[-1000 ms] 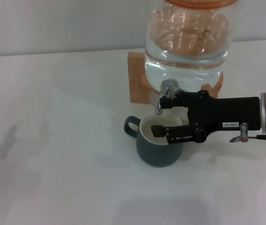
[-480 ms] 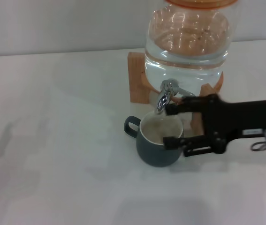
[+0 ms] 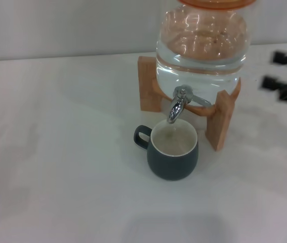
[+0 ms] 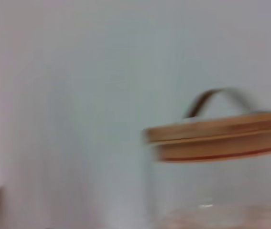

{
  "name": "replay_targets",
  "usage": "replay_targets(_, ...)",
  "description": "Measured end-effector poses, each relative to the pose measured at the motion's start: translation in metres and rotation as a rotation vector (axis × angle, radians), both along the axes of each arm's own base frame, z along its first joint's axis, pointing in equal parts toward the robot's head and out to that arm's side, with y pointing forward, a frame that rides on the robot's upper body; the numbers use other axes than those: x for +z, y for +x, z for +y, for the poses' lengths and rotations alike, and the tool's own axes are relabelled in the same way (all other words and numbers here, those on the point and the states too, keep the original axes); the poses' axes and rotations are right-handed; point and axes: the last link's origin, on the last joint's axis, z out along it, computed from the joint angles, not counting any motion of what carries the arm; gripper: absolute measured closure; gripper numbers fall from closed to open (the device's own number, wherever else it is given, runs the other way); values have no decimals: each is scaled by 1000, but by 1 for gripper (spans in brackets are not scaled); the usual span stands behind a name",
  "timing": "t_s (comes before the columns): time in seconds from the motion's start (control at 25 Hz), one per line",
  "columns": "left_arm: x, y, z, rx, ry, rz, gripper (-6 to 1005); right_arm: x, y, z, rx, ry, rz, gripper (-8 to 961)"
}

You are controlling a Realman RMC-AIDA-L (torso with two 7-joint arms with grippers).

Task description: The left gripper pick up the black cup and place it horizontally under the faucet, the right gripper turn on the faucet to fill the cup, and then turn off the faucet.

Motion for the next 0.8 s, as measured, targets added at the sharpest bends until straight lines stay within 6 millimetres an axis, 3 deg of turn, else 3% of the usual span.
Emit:
replay_targets(0.24,14,-3,2,13,83,6,337,11,63,-18,-185,275,104,145)
replay_targets(0.4,32,-7,2,26,157,19,336,10,95,-35,-288,493,127,145)
replay_targets(0.56,44,-9,0,37,229,28,336,9,114,-50,-377,657,128,145)
replay_targets(0.8,53,-8,8,42,278,17,336,7,125,-60,-446,696,146,145)
